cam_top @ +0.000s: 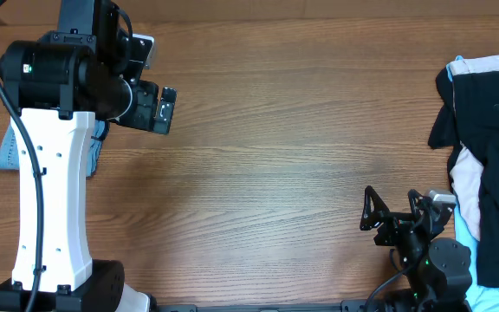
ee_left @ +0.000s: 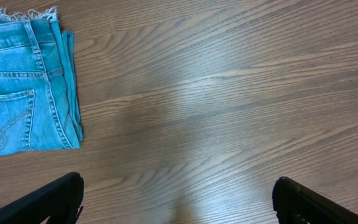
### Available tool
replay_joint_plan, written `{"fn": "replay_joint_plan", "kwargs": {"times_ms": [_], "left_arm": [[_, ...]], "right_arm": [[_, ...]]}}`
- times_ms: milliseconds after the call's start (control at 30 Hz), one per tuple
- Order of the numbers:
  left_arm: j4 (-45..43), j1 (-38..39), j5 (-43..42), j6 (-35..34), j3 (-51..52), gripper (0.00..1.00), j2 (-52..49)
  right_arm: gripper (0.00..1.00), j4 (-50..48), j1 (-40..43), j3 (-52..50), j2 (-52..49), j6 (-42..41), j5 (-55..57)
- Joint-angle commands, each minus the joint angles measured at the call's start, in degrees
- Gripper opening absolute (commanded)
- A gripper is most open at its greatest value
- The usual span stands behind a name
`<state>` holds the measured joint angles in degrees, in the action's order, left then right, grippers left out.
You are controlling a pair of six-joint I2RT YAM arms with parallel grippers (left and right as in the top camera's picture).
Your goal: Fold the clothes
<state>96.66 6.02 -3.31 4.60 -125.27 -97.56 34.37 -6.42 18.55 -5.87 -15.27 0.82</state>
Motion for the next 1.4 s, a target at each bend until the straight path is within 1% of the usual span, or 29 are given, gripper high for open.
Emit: {"fn": "replay_joint_plan", "kwargs": {"times_ms": [0, 133, 233, 1000, 1033, 1067, 1133, 1200, 1300, 1367], "left_arm": [[0.0, 0.1, 0.3, -0.8, 0.0, 1.0, -0.2], [0.0, 0.1, 0.3, -0.8, 0.0, 1.0, -0.2], [0.0, 0.1, 0.3, -0.8, 0.0, 1.0, -0.2], [0.0, 0.1, 0.4, -0.8, 0.0, 1.0, 0.0], [-0.2, 0.1, 1.4, 0.0, 0.0, 1.0, 0.6], [-1.3, 0.1, 2.3, 0.4, 0.0, 1.0, 1.4], [-8.9, 0.1, 1.6, 2.8, 2.6, 1.0, 5.7], [-15.3, 0.1, 0.9, 3.1, 7.0, 1.0, 9.4], [-28.6, -0.1, 0.7, 3.1, 20.9, 1.0, 19.4], [-35.4, -0.1, 0.9, 4.2, 30.8, 1.0, 26.6]], "right_arm": [[1.0, -1.4, 0.2, -2.9, 3.2, -0.5, -0.3], [1.0, -4.3, 0.2, -7.8, 5.3, -0.5, -0.3], [1.0, -8.4, 0.2, -11.1, 5.7, -0.5, -0.4], [1.0, -8.6, 0.2, -11.1, 5.7, -0.5, -0.3], [1.0, -8.6, 0.2, -11.1, 5.7, -0.5, -0.3], [1.0, -8.6, 0.2, -11.1, 5.7, -0.5, -0.3], [1.0, -8.6, 0.2, -11.1, 5.7, -0.5, -0.3], [1.0, -8.6, 0.2, -11.1, 5.7, -0.5, -0.3], [1.0, -8.6, 0.2, -11.1, 5.7, -0.5, -0.3], [1.0, -8.6, 0.2, -11.1, 5.7, -0.5, -0.3]]}}
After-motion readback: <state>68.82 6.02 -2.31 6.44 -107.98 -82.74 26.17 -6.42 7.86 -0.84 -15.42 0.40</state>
